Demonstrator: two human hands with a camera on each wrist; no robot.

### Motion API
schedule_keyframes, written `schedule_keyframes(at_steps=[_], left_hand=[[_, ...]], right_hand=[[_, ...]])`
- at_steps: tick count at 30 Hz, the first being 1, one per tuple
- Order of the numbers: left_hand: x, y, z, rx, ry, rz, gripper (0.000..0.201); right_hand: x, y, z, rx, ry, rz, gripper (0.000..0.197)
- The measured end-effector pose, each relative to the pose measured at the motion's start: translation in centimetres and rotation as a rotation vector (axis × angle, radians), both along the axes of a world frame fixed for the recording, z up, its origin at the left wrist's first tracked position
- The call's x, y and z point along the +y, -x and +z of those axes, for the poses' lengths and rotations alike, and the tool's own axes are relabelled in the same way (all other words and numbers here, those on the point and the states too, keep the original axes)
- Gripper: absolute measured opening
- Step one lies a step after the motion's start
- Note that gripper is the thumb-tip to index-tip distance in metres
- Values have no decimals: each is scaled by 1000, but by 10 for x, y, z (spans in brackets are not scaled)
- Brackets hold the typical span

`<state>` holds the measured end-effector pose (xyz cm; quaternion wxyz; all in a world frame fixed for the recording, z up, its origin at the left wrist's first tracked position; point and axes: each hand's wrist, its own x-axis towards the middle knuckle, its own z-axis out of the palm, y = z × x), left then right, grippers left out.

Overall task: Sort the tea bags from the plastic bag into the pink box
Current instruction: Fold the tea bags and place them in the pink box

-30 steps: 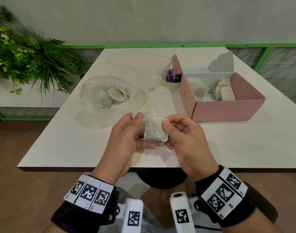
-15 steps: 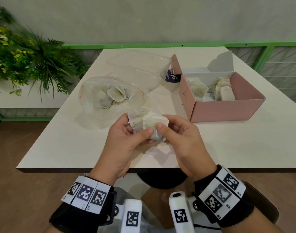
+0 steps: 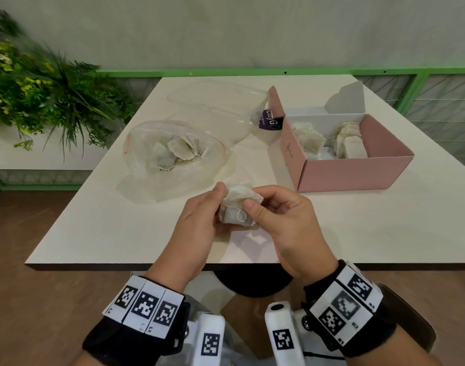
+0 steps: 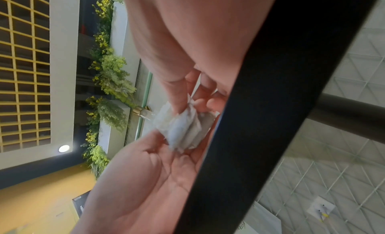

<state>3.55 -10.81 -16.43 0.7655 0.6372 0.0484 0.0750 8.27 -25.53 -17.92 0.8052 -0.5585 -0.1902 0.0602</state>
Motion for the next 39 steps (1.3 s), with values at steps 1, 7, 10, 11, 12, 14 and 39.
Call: schedule_keyframes(at_steps=[1,7,10,11,12,14,39], left_hand=[[1,0,0,-9,1,-29,46],[1,2,-8,-85,-144,-26,20],[1,2,-8,-94,-180,-5,22],[0,3,-7,-93,-185,-2,23],[0,4,-7,-95,-197,3,24],[-2,6,-4,-98,-233,6,25],[8,2,-4,-95,71,9,35]], right_hand=[[1,0,-1,-14,15,-18,15],[5,4,1,-44,72,-127,15],[6,6,4,-9,141,-191,31],[5,6,5,10,182,-201,37],[4,6,8,28,242,-196,41],[-1,2,21,8,409,-118,41],[-78,-143,185,-399,1466,-100,13]])
